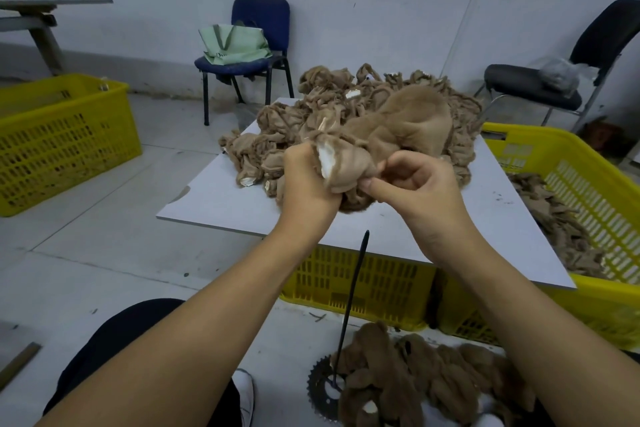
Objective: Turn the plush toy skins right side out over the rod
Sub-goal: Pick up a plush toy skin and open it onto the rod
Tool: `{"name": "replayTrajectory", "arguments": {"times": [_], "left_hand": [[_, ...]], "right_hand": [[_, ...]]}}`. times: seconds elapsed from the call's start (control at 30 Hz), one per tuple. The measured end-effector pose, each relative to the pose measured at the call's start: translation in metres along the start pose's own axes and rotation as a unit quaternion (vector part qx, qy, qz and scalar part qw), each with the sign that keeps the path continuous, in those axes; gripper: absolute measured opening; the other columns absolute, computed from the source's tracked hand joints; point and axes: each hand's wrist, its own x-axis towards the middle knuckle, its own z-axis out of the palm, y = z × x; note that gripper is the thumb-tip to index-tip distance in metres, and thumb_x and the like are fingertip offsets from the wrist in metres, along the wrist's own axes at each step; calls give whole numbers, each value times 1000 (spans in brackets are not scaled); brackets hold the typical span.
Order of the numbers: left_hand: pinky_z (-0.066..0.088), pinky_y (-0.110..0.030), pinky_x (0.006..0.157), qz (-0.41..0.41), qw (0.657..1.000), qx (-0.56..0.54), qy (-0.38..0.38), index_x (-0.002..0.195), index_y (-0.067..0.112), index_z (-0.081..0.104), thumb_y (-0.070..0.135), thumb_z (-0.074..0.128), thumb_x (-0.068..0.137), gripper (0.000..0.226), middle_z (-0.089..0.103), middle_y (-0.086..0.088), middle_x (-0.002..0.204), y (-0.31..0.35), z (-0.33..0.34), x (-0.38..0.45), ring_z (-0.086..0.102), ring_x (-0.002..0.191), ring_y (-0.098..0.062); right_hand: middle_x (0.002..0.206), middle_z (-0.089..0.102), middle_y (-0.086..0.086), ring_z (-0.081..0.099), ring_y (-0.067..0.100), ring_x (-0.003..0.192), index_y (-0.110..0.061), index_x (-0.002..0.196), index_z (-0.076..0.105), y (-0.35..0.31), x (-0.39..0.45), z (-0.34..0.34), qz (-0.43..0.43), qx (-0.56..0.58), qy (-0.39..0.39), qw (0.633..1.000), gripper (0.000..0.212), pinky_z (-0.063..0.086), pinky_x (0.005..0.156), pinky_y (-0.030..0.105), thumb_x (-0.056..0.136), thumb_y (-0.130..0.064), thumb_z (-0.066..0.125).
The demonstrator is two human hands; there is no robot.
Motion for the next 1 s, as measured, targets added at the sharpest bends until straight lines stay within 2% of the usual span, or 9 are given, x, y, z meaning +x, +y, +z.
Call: {"name": "replayTrajectory", "arguments": {"times": [0.1, 0.23, 0.3, 0.37, 0.47, 0.7, 0.77, 0.9, 1.0], "left_hand": [[45, 0, 66, 29, 999, 21, -21, 104, 4, 60, -24, 61, 80, 37, 50, 17, 75, 1, -6, -12, 55, 71, 25], [59, -41, 73, -42, 996, -49, -57, 84, 10, 68, -14, 57, 89, 27, 71, -9, 79, 2, -2, -4, 71, 84, -24], [59, -38, 66, -73, 991, -90, -71, 81, 25, 76, -8, 56, 93, 40, 74, -5, 82, 0, 5, -6, 73, 84, -23], [59, -29, 67, -81, 981, -139, -104, 88, 25, 77, -3, 57, 95, 36, 76, 0, 85, 0, 12, -16, 74, 84, -18], [61, -40, 77, -52, 982, -146, -107, 107, 6, 74, 8, 62, 96, 16, 75, -8, 95, -6, 21, -25, 71, 91, -30], [57, -48, 78, -180, 954, -205, -124, 90, 9, 72, 39, 71, 85, 31, 71, -7, 93, -6, 14, -10, 66, 89, -18], [61, -50, 79, -175, 957, -198, -120, 82, 8, 71, 31, 75, 83, 23, 71, -9, 85, -5, 12, -7, 68, 82, -20], [50, -23, 48, -85, 981, -133, -109, 74, -3, 62, -2, 72, 87, 16, 64, -6, 65, -4, 9, -4, 61, 56, -11], [49, -32, 49, -6, 994, -56, -96, 73, -5, 55, -5, 73, 81, 20, 59, -25, 73, -2, 3, 2, 60, 62, -25]], "right_hand": [[62, 61, -4, 58, 6, 59, -2, 71, 63, -4, -2, 3, -43, -44, 31, 998, 17, 48, 58, 17, 78, 7, 75], [52, 51, -4, 47, 9, 52, -13, 59, 55, -3, -2, 6, -66, -67, 125, 988, 33, 41, 51, 24, 79, 6, 72], [55, 46, -4, 41, 9, 53, -14, 59, 50, -4, -1, 5, -92, -58, 158, 981, 35, 37, 51, 24, 80, 4, 72], [58, 44, 6, 39, 12, 56, -5, 61, 47, -3, 2, 3, -103, -30, 193, 975, 33, 35, 49, 26, 81, -1, 74], [64, 46, 22, 39, 18, 59, 3, 69, 48, 1, 8, -1, -105, -46, 207, 972, 27, 35, 49, 31, 81, 4, 72], [91, 69, 1, 66, 5, 78, -14, 103, 59, 8, 12, -4, -27, -58, 150, 987, 28, 53, 63, 18, 84, -4, 77], [97, 69, 2, 67, 3, 84, -14, 105, 61, 8, 12, -1, -25, -77, 128, 989, 28, 53, 68, 17, 83, -7, 77], [97, 70, 1, 68, 7, 87, -18, 99, 64, 5, 11, 4, 18, 19, 119, 993, 26, 57, 73, 29, 78, -8, 76], [95, 72, 11, 72, 21, 87, -9, 100, 65, 1, 12, 1, 72, 155, 104, 980, 29, 58, 70, 34, 76, -2, 79]]}}
